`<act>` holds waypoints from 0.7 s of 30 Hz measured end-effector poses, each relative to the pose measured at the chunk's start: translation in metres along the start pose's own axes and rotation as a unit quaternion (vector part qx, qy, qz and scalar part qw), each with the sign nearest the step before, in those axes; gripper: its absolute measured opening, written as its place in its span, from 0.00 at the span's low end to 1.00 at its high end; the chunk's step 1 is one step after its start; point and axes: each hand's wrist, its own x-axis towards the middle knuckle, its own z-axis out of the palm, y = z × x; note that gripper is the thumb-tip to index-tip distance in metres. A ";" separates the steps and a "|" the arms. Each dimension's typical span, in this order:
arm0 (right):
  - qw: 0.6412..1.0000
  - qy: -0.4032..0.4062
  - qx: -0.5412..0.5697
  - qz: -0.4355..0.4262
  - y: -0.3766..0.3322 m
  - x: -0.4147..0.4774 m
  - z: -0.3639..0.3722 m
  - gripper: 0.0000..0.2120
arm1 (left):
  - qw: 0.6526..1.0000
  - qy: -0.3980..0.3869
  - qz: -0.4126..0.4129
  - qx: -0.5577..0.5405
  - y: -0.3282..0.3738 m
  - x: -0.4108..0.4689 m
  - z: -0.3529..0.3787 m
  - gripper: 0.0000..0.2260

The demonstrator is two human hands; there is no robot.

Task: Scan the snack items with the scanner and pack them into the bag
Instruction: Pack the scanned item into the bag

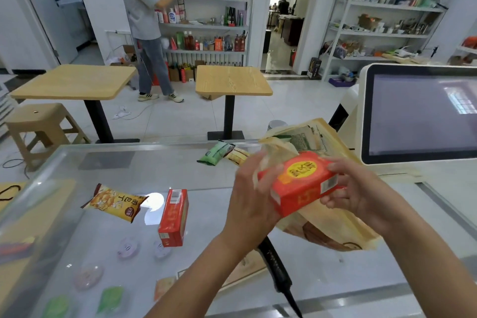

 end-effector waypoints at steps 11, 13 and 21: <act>0.970 0.140 0.199 -0.007 0.006 0.050 -0.044 0.11 | 0.951 -0.159 -0.266 0.013 -0.001 0.021 0.040 0.18; 0.978 0.136 0.160 -0.001 0.011 0.064 -0.043 0.14 | 0.949 -0.109 -0.297 -0.011 -0.002 0.025 0.044 0.11; 0.856 0.235 -0.458 -0.049 0.037 0.101 -0.027 0.21 | 0.948 0.020 -0.318 0.018 -0.021 0.020 0.035 0.08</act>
